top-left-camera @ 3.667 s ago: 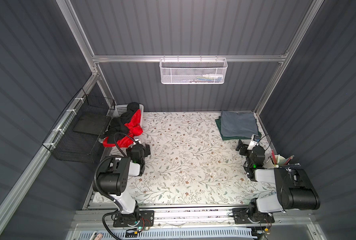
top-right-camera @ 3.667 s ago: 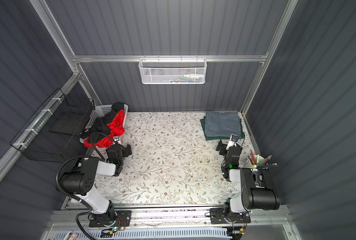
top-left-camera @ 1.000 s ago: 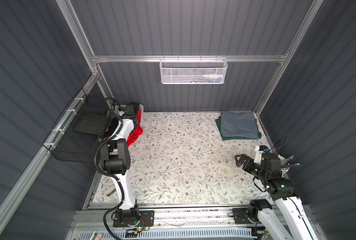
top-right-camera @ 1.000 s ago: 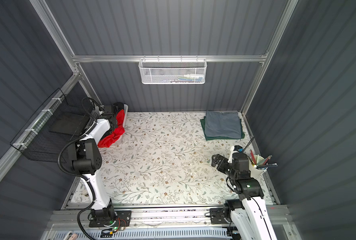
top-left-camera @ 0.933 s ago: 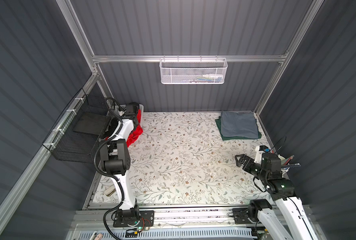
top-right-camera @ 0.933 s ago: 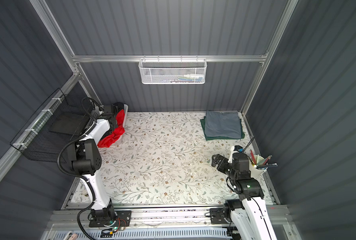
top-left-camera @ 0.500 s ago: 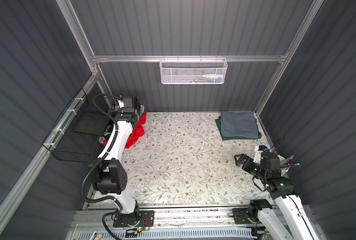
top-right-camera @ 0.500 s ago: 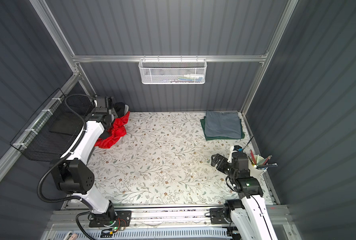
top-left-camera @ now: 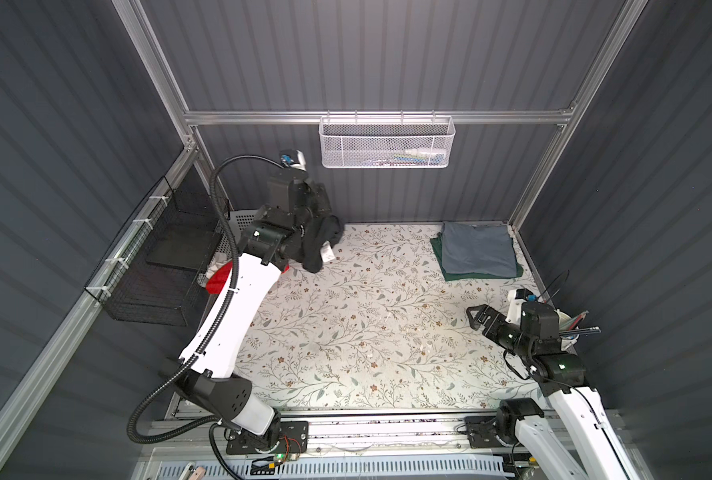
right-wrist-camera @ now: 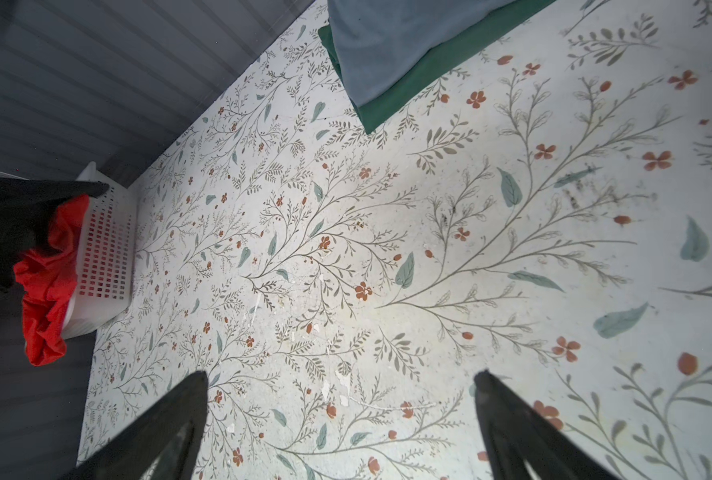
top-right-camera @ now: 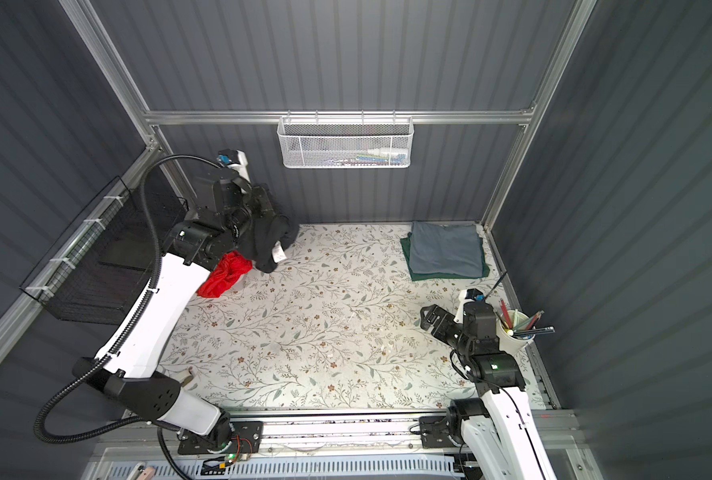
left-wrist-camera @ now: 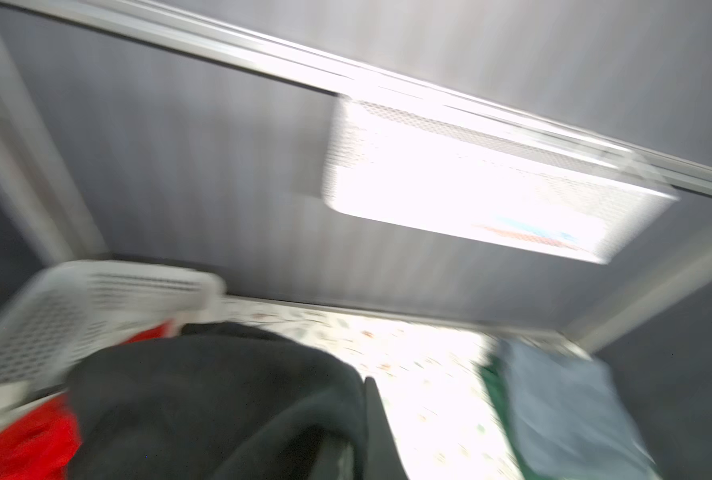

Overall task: Fold and stack the t-shirts
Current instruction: 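Lift the black t-shirt out with the left gripper while the right gripper reaches toward it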

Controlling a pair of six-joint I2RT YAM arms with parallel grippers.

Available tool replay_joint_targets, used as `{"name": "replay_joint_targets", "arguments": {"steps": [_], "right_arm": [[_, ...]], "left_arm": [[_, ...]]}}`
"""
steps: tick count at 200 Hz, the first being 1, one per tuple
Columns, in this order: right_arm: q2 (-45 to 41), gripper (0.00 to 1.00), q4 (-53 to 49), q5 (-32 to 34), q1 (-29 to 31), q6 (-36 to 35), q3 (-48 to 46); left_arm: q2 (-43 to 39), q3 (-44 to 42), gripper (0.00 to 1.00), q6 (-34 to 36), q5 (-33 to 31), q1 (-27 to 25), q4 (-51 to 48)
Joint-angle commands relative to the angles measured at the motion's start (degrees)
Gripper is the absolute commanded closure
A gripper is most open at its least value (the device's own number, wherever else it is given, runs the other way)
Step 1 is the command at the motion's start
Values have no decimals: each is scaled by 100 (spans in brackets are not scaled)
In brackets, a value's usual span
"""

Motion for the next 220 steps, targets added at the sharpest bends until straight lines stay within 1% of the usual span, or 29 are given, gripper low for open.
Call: {"name": "replay_joint_targets", "arguments": {"steps": [1,21,24,28,29,34,38,39,42,48,50,69,97,109,133,161,184,201,220], "right_arm": [[21,1,130,-117,23,119,-60],[43,1,119,-77,17,129,-113],[40,1,124,-85,16,134,-123],[49,1,125,-105,16,136,-134],[53,1,127,-106,16,141,-140],[61,1,137,-137,16,156,-154],[67,1,138,-157,21,174,-169],[66,1,138,-163,19,177,-170],[80,1,145,-180,17,192,-177],[98,1,162,-231,16,206,-197],[100,1,164,-249,16,218,-198],[234,1,88,-266,26,275,-212],[724,1,28,-375,132,310,-154],[893,1,144,-318,361,369,-128],[1291,1,499,47,1009,549,-80],[2052,1,984,239,1654,728,30],[2761,1,1415,432,2097,822,124],[3344,5,1703,496,2307,878,168],[3851,14,2056,422,2495,938,200]], "left_arm": [[117,26,100,38,1122,-280,257],[455,-13,100,84,1375,-605,169],[518,-18,93,82,1388,-621,146],[603,-12,78,67,1414,-641,90],[614,-2,76,60,1416,-642,69],[712,14,51,41,1421,-643,-29],[778,31,35,36,1406,-643,-111],[794,37,33,35,1398,-643,-119],[826,38,21,33,1367,-646,-169],[859,9,3,24,1293,-643,-218],[853,-11,1,13,1266,-643,-216],[618,-466,0,-29,975,-643,70],[196,-1045,0,-55,263,-643,324],[90,-1203,0,-27,13,-643,330],[-125,-1614,0,-58,-360,-626,378],[-415,-2257,0,-236,-331,-523,641],[-588,-2582,0,-342,-295,-424,705],[-692,-2742,0,-393,-258,-363,700],[-797,-3090,0,-448,-242,-335,716]]}}
